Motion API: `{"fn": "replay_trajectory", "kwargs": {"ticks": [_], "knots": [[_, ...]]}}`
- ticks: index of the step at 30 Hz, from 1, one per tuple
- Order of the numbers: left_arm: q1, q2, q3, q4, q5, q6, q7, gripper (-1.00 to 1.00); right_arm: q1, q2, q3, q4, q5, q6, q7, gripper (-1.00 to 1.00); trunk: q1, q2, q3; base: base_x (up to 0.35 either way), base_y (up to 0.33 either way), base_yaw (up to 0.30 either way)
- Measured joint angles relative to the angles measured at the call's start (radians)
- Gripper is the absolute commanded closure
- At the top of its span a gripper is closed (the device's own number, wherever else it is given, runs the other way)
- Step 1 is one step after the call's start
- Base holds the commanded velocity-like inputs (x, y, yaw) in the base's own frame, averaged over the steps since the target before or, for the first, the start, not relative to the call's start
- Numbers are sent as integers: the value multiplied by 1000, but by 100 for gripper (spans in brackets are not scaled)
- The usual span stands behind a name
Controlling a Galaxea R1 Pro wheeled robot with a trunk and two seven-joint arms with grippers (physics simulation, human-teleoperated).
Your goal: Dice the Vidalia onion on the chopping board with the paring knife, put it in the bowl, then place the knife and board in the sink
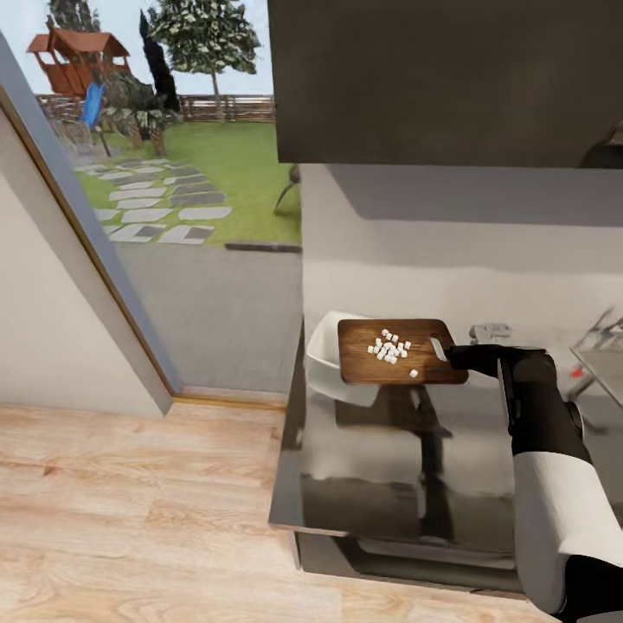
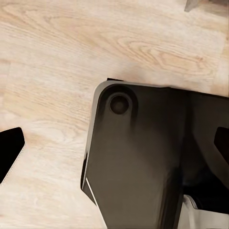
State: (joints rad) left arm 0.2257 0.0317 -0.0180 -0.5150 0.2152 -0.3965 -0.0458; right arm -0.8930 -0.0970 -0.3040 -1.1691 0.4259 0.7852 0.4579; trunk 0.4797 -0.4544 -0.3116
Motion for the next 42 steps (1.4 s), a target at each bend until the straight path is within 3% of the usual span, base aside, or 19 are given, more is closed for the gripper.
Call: {"fn": "replay_trajectory", "kwargs": {"ticks": [8, 13, 17, 42], "knots": [[0, 0, 0, 6, 0, 0, 0, -100, 0, 0, 0, 0, 1, 1, -2, 100, 0, 0, 0, 149, 56, 0], [-1, 0, 0, 13, -1, 0, 0, -100, 0, 0, -1, 0, 55, 0, -2, 100, 0, 0, 0, 16, 2, 0], [0, 0, 0, 15, 0, 0, 0, -100, 0, 0, -1, 0, 73, 1, -1, 100, 0, 0, 0, 2, 0, 0], [0, 0, 0, 18, 0, 0, 0, -100, 0, -7, -7, -1, 78, 1, 5, 100, 0, 0, 0, 5, 0, 0]]}}
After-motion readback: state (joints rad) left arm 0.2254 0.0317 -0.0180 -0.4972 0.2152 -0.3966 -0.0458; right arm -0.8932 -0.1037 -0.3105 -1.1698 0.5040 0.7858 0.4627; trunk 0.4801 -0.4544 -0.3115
